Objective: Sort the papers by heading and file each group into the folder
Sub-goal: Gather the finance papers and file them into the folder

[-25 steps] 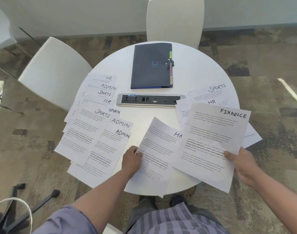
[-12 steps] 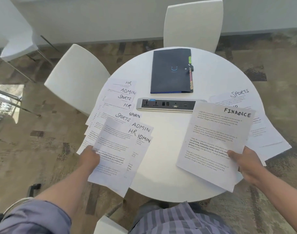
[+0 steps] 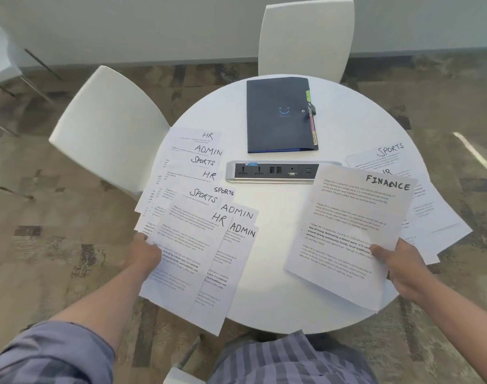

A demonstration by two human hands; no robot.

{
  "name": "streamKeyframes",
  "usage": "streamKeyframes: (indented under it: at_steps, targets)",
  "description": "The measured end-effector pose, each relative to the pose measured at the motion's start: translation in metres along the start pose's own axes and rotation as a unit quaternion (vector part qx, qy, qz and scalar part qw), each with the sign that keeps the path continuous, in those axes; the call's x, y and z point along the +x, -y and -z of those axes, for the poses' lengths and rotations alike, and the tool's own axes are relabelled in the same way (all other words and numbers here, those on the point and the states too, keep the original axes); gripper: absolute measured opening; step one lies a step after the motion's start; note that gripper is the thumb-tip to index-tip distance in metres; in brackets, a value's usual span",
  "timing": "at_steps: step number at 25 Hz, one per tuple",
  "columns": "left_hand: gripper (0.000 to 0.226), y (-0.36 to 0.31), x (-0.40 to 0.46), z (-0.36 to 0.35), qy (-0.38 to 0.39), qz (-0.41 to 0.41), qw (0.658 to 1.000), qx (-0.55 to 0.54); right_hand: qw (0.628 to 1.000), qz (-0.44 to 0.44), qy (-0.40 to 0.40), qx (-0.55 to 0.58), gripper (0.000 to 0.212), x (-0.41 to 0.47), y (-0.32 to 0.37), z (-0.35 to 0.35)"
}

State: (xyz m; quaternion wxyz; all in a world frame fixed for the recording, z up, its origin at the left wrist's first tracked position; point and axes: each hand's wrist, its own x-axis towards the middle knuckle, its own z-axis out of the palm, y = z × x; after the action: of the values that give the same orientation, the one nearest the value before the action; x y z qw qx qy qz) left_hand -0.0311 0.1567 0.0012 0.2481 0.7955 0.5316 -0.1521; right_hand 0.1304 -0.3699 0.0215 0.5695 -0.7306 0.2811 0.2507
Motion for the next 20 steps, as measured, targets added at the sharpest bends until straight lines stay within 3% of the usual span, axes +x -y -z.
streamKeyframes:
  at_steps: [3, 6, 10, 14, 15, 17, 20]
  targets:
    - [0.071, 0.001, 0.013, -0.003, -0.016, -0.039, 0.996, 0.082, 1.000, 0.000, -0.003, 0.012, 0.033, -0.005, 0.002, -0.002]
    - [0.093, -0.003, 0.014, -0.018, -0.002, -0.140, 0.973, 0.184, 1.000, 0.003, -0.004, 0.027, 0.035, -0.010, 0.004, 0.001]
    - [0.093, -0.027, -0.002, -0.045, 0.028, -0.177, 0.967, 0.179, 0.999, 0.007, -0.009, 0.039, 0.034, -0.015, 0.007, 0.010]
    - [0.093, -0.074, -0.036, -0.075, -0.025, -0.214, 0.974, 0.075, 0.999, -0.011, 0.017, 0.049, 0.034, -0.012, 0.002, 0.026]
    - [0.090, -0.090, -0.047, -0.084, -0.008, -0.236, 0.971, 0.022, 0.998, -0.017, 0.033, 0.045, 0.033, -0.011, 0.001, 0.030]
    - [0.079, -0.130, -0.080, -0.104, 0.119, -0.239, 0.957, -0.116, 0.996, -0.028, 0.078, 0.030, 0.031, -0.007, -0.001, 0.040]
    - [0.079, -0.180, -0.139, -0.127, 0.332, -0.153, 0.900, -0.238, 0.987, -0.039, 0.153, 0.003, 0.030, 0.003, 0.002, 0.054]
